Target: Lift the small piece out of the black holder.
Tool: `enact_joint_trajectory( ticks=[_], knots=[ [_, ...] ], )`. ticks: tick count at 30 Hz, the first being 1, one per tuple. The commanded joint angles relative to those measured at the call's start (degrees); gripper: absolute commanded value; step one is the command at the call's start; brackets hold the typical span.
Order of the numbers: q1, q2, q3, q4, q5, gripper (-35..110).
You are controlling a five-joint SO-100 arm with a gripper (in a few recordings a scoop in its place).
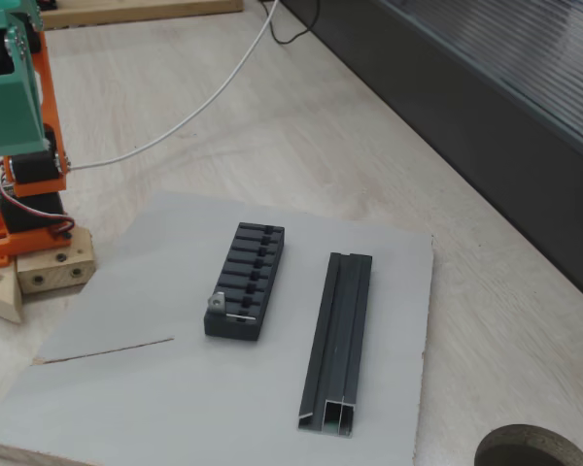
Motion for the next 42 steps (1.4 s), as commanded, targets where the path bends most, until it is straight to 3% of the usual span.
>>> enact_joint_trajectory(
  ticks=[1, 42],
  knots=[
    [0.35, 0.35, -0.53, 1.67, 1.05, 14],
    [0.88, 1.14, -0.53, 1.67, 0.88, 14]
  ],
)
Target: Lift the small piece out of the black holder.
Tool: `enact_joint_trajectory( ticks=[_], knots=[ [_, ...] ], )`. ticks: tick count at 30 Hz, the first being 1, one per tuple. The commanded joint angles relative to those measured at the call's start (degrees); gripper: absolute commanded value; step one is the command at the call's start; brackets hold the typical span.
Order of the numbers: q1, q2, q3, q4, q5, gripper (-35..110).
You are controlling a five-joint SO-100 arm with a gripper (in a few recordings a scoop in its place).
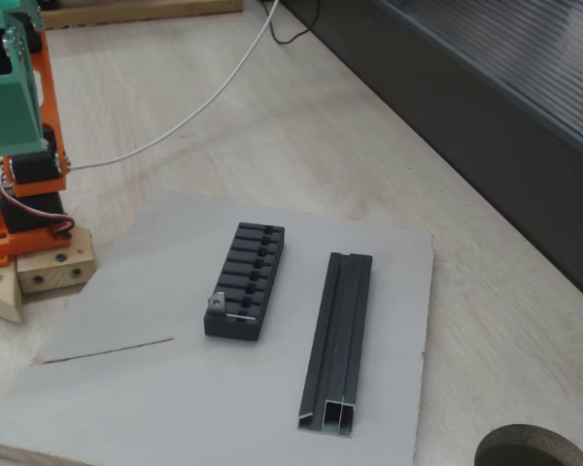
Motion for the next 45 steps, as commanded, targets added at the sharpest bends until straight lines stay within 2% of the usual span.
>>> enact_joint_trajectory(
  ticks=[1, 7, 9, 14, 17, 22, 26, 37, 45],
  knots=[
    [-0.26, 1.05, -0.53, 1.67, 1.32, 14],
    [-0.62, -1.58, -0.53, 1.58, 1.85, 14],
    [-1.14, -3.16, -0.53, 1.58, 4.83, 14],
    [-15.64, -7.82, -0.53, 1.32, 23.20, 14],
    [-26.81, -16.00, -0.53, -2.99, 36.91, 14],
    [-35.24, -26.81, -0.53, -12.30, 48.34, 14],
    [-36.56, -31.99, -0.53, -15.21, 49.57, 14],
    [-36.47, -42.71, -1.49, -15.38, 49.66, 14],
    [-36.56, -43.68, -1.58, -15.38, 49.75, 14]
  ],
)
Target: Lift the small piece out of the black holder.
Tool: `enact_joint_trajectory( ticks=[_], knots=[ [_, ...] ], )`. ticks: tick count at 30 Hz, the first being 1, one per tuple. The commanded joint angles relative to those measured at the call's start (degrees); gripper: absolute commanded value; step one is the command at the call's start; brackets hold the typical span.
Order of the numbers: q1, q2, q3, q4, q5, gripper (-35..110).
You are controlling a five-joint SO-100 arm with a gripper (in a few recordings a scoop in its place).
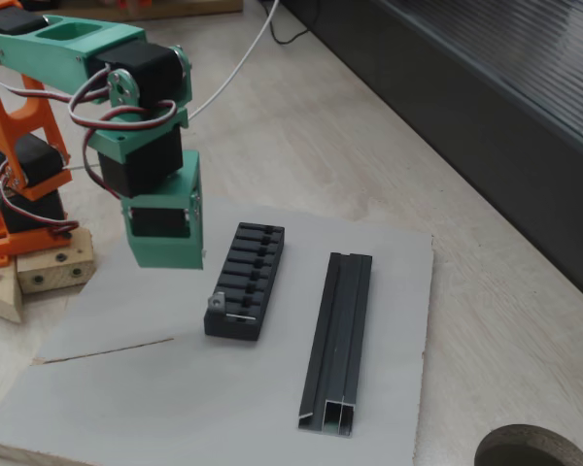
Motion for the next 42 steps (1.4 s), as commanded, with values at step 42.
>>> enact_joint_trajectory(
  ticks=[42],
  knots=[
    [0.35, 8.44, 10.46, -17.84, 0.97, 14]
  ],
)
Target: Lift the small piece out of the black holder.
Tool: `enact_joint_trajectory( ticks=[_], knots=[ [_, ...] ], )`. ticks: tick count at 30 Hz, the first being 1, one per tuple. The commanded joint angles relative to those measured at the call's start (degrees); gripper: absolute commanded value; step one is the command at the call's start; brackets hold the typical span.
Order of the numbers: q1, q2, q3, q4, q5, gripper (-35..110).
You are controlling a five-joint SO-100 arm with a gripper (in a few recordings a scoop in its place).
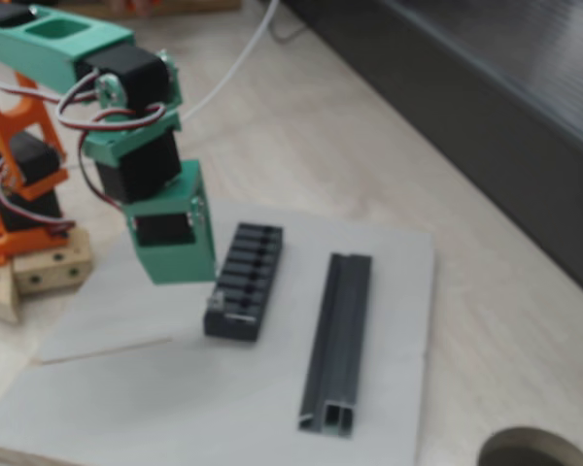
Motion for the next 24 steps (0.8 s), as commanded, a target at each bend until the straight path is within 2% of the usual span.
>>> enact_joint_trajectory(
  ticks=[1, 16, 24],
  knots=[
    [0.35, 2.81, 0.35, -0.09, 0.97, 14],
    [0.35, 3.52, 0.26, -0.26, 0.79, 15],
    [-0.18, 2.81, 0.26, -2.20, 0.79, 35]
  ],
)
